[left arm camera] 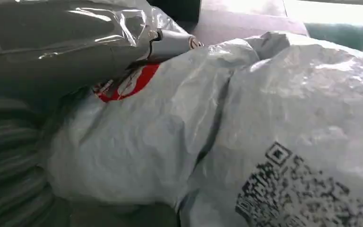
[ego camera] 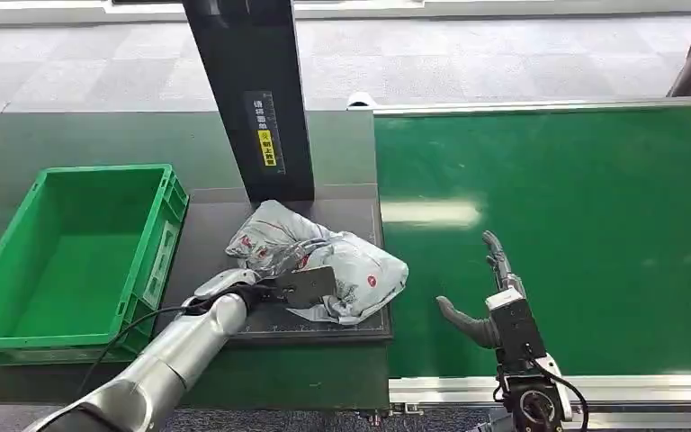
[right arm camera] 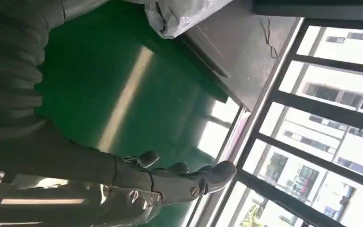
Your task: Moved the parcel from conveyor to table for the left to box.
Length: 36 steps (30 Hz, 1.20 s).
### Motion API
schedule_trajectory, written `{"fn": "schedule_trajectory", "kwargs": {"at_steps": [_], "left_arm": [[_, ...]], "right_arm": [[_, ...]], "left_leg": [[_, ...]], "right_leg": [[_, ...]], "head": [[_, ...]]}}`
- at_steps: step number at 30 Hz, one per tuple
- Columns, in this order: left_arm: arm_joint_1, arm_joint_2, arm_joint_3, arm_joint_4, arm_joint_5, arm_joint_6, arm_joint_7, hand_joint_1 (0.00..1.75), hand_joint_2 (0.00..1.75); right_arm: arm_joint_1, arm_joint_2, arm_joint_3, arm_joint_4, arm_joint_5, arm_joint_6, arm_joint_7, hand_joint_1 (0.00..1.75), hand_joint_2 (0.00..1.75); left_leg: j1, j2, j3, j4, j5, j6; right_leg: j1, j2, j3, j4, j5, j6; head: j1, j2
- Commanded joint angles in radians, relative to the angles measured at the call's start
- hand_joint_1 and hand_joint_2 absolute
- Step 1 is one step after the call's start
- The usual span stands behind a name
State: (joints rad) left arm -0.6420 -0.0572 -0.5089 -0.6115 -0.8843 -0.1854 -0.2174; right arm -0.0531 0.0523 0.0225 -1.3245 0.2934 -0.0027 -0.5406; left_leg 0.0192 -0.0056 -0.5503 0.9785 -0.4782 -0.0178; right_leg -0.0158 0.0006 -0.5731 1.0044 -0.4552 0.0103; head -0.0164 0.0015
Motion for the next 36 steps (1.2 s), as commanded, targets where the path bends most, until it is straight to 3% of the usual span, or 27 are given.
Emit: {"fn": "schedule_trajectory", "kwargs": {"at_steps": [1, 13, 16, 18, 24, 31, 36], "left_arm": [[0.039, 0.007, -0.025, 0.073, -0.004, 0.002, 0.008, 1.75, 1.75], [0.098, 0.040, -0.037, -0.024, -0.043, 0.039, -0.027, 1.75, 1.75], [0.122, 0.044, -0.049, -0.105, -0.036, 0.051, -0.091, 1.75, 1.75], [0.160, 0.053, -0.045, -0.248, -0.030, 0.152, -0.195, 1.75, 1.75], [0.236, 0.082, -0.031, -0.504, -0.010, 0.236, -0.255, 1.75, 1.75], [0.240, 0.095, -0.017, -0.512, -0.031, 0.299, -0.256, 1.75, 1.75], [0.257, 0.102, 0.027, -0.525, -0.081, 0.458, -0.252, 1.75, 1.75]], "right_arm": [[-0.016, 0.008, -0.023, 0.034, 0.001, -0.004, 0.005, 0.00, 1.75], [-0.032, 0.002, -0.011, 0.049, -0.004, 0.004, 0.005, 0.00, 1.75], [-0.030, -0.006, -0.012, 0.050, -0.006, 0.006, 0.005, 0.00, 1.75], [-0.015, -0.012, -0.016, 0.037, -0.016, 0.007, -0.001, 0.00, 1.75], [-0.016, -0.009, -0.014, 0.037, -0.021, 0.011, -0.008, 0.00, 1.75], [-0.019, -0.004, -0.017, 0.032, -0.021, 0.011, -0.008, 0.00, 1.75], [-0.010, 0.003, -0.032, 0.017, -0.020, 0.016, -0.010, 0.00, 1.75]], "left_leg": [[-0.001, 0.002, 0.001, -0.002, 0.001, 0.001], [-0.001, 0.004, 0.002, -0.002, 0.000, 0.001], [-0.001, 0.003, 0.002, -0.002, 0.000, 0.001], [-0.001, 0.003, 0.001, -0.002, 0.000, 0.001], [0.000, 0.001, -0.005, 0.001, 0.000, 0.001], [0.000, 0.003, -0.007, 0.000, 0.000, 0.001], [0.000, 0.003, -0.007, -0.001, 0.000, 0.002]], "right_leg": [[0.000, 0.002, -0.001, -0.002, 0.002, -0.001], [-0.001, 0.003, 0.000, -0.001, 0.001, -0.001], [-0.001, 0.002, 0.000, -0.001, 0.001, 0.000], [0.000, 0.003, 0.000, -0.001, 0.001, 0.000], [0.001, 0.001, -0.007, 0.000, 0.000, 0.000], [0.000, 0.002, -0.010, 0.000, 0.000, -0.001], [0.001, 0.002, -0.009, -0.002, 0.001, -0.001]], "head": [[0.000, 0.000], [0.000, 0.000], [0.000, 0.000], [0.000, 0.000], [0.000, 0.000], [0.000, 0.000], [0.000, 0.000]]}}
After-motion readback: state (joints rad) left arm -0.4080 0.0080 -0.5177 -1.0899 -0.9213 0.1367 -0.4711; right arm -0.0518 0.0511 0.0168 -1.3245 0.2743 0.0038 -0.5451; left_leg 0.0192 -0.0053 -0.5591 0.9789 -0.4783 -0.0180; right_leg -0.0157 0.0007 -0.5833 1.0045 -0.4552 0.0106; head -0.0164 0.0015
